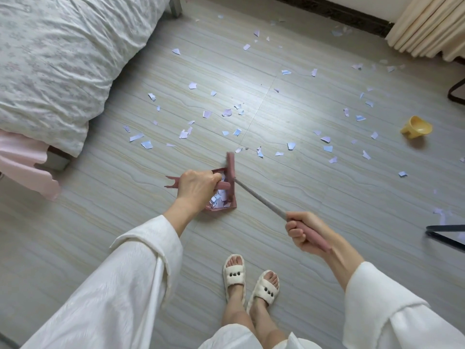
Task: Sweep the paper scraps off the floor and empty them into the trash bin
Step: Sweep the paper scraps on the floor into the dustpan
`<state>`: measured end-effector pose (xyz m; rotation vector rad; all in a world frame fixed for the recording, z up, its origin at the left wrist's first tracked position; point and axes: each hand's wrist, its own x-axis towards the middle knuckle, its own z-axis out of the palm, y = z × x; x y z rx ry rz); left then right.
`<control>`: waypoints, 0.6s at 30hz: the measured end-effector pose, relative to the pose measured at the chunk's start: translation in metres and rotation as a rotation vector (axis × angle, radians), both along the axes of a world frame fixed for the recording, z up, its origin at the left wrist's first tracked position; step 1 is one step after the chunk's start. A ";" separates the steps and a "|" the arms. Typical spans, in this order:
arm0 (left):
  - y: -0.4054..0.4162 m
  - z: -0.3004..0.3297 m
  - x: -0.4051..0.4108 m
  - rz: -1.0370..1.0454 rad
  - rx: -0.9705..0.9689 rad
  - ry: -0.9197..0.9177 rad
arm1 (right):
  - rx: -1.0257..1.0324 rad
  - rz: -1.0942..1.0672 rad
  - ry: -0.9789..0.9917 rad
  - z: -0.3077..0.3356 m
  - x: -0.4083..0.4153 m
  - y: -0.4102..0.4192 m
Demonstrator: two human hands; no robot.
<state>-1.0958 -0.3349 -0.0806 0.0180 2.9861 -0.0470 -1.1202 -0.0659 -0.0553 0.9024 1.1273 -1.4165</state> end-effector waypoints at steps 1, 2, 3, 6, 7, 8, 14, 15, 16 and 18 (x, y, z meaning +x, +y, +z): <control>-0.001 0.002 0.000 0.009 0.010 -0.002 | -0.022 -0.016 -0.016 0.004 -0.004 0.005; -0.002 0.004 -0.001 0.015 0.012 -0.001 | -0.029 -0.010 -0.019 0.007 -0.006 0.009; -0.003 0.006 -0.001 0.023 0.013 0.008 | -0.025 0.011 -0.010 0.009 -0.008 0.011; -0.005 0.013 0.000 0.071 -0.014 -0.029 | 0.036 0.117 0.058 0.016 -0.011 0.010; -0.006 0.014 0.000 0.090 -0.029 -0.043 | 0.067 0.147 0.080 0.017 -0.012 0.011; -0.007 0.015 0.000 0.109 -0.030 -0.044 | 0.095 0.162 0.101 0.019 -0.014 0.012; 0.016 0.030 -0.015 0.136 -0.012 -0.033 | 0.179 0.071 0.134 0.029 -0.021 0.037; 0.023 0.032 -0.022 0.146 -0.004 -0.039 | 0.189 0.058 0.140 0.031 -0.022 0.044; 0.032 0.034 -0.030 0.159 0.007 -0.047 | 0.199 0.040 0.144 0.032 -0.024 0.052; 0.057 0.040 -0.050 0.162 0.038 -0.052 | 0.217 -0.036 0.154 0.039 -0.029 0.075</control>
